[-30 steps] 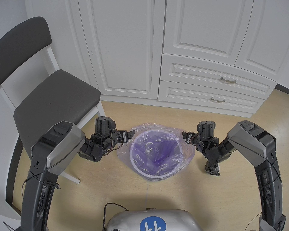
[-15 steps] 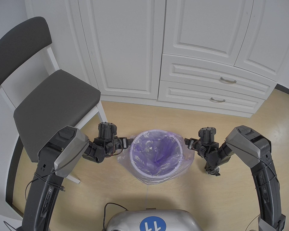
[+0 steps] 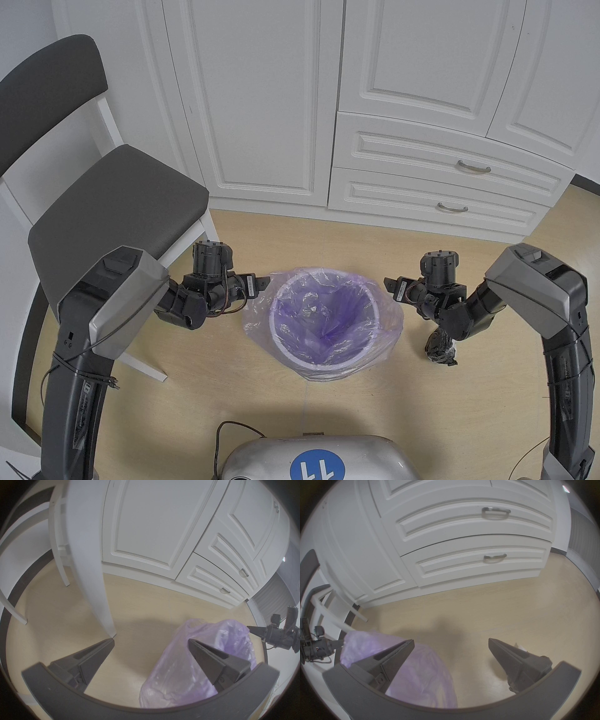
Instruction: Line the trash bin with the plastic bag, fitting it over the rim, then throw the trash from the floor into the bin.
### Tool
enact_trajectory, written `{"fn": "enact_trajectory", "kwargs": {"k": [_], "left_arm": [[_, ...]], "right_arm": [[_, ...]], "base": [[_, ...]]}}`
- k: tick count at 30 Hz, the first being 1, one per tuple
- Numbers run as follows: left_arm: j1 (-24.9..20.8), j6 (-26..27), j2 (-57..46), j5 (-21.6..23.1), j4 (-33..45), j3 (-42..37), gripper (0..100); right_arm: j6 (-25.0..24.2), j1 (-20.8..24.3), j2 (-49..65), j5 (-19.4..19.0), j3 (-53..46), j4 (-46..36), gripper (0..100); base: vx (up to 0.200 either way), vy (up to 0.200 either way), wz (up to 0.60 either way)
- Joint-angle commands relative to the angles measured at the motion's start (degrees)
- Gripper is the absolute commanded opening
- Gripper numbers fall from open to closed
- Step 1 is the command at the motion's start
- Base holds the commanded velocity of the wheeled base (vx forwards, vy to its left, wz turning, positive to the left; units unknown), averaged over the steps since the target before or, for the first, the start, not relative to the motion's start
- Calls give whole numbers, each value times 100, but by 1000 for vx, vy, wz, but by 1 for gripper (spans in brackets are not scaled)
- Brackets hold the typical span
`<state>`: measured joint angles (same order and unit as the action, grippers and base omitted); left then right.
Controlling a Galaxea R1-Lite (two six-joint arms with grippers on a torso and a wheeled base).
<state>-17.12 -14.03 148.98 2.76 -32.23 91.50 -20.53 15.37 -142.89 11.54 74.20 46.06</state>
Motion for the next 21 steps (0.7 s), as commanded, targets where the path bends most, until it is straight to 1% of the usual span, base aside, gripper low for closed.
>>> {"fn": "enact_trajectory", "kwargs": {"k": [1,4,7,11,13,15,18,19,20,21], "left_arm": [[24,67,-1099,32,-11,-1020,100],[42,164,-1372,-3,-2,-1319,100],[68,225,-1750,-21,-11,-1987,100],[165,524,-2049,-47,-38,-2725,100],[173,542,-2180,-205,-213,-2972,100],[165,542,-2312,-434,-407,-3209,100],[156,542,-2418,-566,-582,-3420,100],[147,533,-2470,-618,-626,-3508,100],[147,533,-2470,-618,-626,-3508,100],[138,533,-2506,-671,-662,-3631,100]], "right_arm": [[444,133,1210,-574,-1004,-334,100],[480,80,1281,-733,-943,-624,100],[559,-34,1360,-944,-925,-1011,100],[1253,-210,1325,-1075,-1013,-1547,100],[1508,-298,1140,-1084,-1004,-1626,100],[1569,-342,876,-1084,-925,-1600,100],[1587,-403,578,-1102,-793,-1670,100],[1587,-430,376,-1181,-714,-1696,100],[1587,-430,376,-1181,-714,-1696,100],[1578,-430,147,-1321,-547,-1714,100]], "base": [[0,0,0],[0,0,0],[0,0,0],[0,0,0],[0,0,0],[0,0,0],[0,0,0],[0,0,0],[0,0,0],[0,0,0]]}}
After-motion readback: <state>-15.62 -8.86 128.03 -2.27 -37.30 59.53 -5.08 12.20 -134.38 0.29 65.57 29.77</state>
